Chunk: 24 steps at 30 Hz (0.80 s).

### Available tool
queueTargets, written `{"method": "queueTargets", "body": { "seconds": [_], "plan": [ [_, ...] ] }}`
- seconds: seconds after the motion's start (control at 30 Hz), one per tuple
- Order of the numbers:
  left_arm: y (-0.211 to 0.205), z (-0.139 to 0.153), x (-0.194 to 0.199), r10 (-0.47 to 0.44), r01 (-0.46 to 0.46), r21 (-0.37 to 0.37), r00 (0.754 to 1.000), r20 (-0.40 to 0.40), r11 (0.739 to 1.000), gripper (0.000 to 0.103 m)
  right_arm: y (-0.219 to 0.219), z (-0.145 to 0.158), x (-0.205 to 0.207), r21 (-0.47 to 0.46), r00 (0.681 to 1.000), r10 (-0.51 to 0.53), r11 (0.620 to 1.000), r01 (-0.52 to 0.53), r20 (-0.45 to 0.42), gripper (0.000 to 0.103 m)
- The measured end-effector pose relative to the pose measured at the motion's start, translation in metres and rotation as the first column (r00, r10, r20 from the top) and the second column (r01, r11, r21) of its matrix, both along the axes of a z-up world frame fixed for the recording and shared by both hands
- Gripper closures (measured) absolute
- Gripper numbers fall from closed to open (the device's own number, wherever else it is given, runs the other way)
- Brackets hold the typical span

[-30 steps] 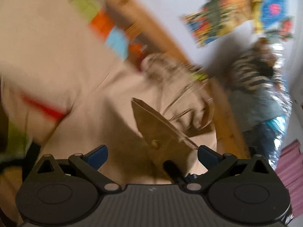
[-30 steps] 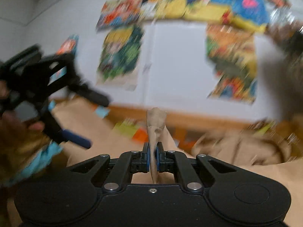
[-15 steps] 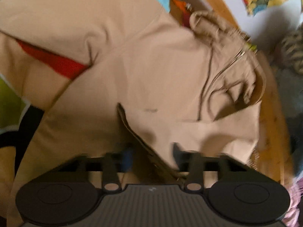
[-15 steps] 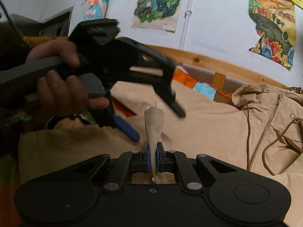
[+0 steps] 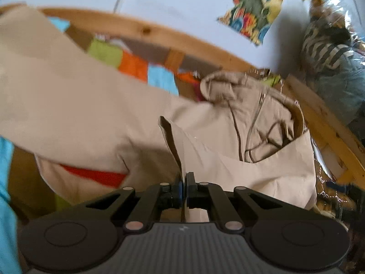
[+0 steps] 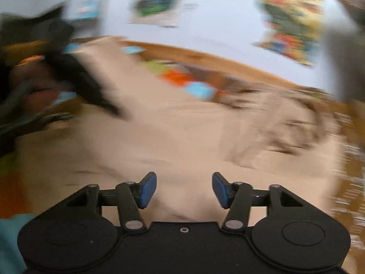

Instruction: Fold large clothes

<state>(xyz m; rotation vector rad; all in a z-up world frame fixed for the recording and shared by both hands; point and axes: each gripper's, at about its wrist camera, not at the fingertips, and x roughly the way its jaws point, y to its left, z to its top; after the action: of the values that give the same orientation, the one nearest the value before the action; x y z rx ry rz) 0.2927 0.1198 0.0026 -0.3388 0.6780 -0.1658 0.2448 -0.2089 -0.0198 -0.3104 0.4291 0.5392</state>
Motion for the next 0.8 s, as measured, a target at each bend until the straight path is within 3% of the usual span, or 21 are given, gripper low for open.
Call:
{"method": "queueTargets", "body": {
  "seconds": [0.1, 0.2, 0.33, 0.37, 0.4, 0.43, 0.47, 0.53, 0.6, 0.67, 0.73, 0.8],
  "plan": [
    [-0.001, 0.004, -0.003, -0.003, 0.002, 0.01, 1.0, 0.007, 1.0, 0.101, -0.054, 0.018, 0.054, 0.05, 0.977, -0.215, 0.975, 0.215, -0.016, 0.037],
    [-0.004, -0.001, -0.004, -0.012, 0.012, 0.024, 1.0, -0.002, 1.0, 0.101, -0.101, 0.027, 0.109, 0.191, 0.93, -0.341, 0.912, 0.363, -0.139, 0.031],
    [-0.006, 0.0, -0.006, -0.028, 0.027, 0.03, 0.999, 0.022, 0.999, 0.101, -0.137, 0.021, 0.181, 0.29, 0.869, -0.387, 0.832, 0.473, -0.308, 0.034],
    [-0.008, 0.0, -0.005, -0.032, 0.031, 0.029, 0.999, 0.031, 0.999, 0.101, -0.143, 0.017, 0.197, 0.304, 0.854, -0.385, 0.816, 0.492, -0.348, 0.038],
    [-0.009, 0.001, -0.003, -0.038, 0.036, 0.029, 0.998, 0.046, 0.999, 0.101, -0.146, 0.015, 0.204, 0.323, 0.847, -0.385, 0.801, 0.504, -0.367, 0.061],
    [-0.012, 0.004, -0.002, -0.043, 0.041, 0.03, 0.997, 0.065, 0.999, 0.101, -0.15, 0.014, 0.216, 0.333, 0.839, -0.38, 0.791, 0.513, -0.389, 0.097],
    [-0.015, 0.006, 0.0, -0.049, 0.047, 0.026, 0.996, 0.081, 0.999, 0.101, -0.15, 0.015, 0.222, 0.325, 0.832, -0.384, 0.789, 0.521, -0.4, 0.101],
    [-0.023, 0.01, 0.004, -0.064, 0.062, 0.018, 0.992, 0.113, 0.998, 0.101, -0.149, 0.028, 0.229, 0.288, 0.845, -0.414, 0.809, 0.512, -0.339, 0.102],
    [-0.035, 0.01, 0.01, -0.08, 0.076, 0.037, 0.988, 0.131, 0.996, 0.102, -0.149, 0.048, 0.224, 0.216, 0.869, -0.443, 0.846, 0.487, -0.222, 0.103],
    [-0.046, -0.001, 0.026, -0.076, 0.071, 0.064, 0.993, 0.087, 0.995, 0.102, -0.151, 0.068, 0.22, 0.134, 0.879, -0.472, 0.869, 0.476, -0.063, 0.103],
    [-0.051, -0.023, 0.043, -0.054, 0.054, 0.039, 0.998, 0.018, 0.998, 0.102, -0.162, 0.085, 0.222, 0.096, 0.841, -0.531, 0.847, 0.523, 0.1, 0.103],
    [-0.054, -0.04, 0.05, -0.032, 0.032, 0.035, 0.999, -0.006, 0.999, 0.102, -0.18, 0.086, 0.238, 0.101, 0.833, -0.551, 0.832, 0.545, 0.049, 0.103]
  ]
}}
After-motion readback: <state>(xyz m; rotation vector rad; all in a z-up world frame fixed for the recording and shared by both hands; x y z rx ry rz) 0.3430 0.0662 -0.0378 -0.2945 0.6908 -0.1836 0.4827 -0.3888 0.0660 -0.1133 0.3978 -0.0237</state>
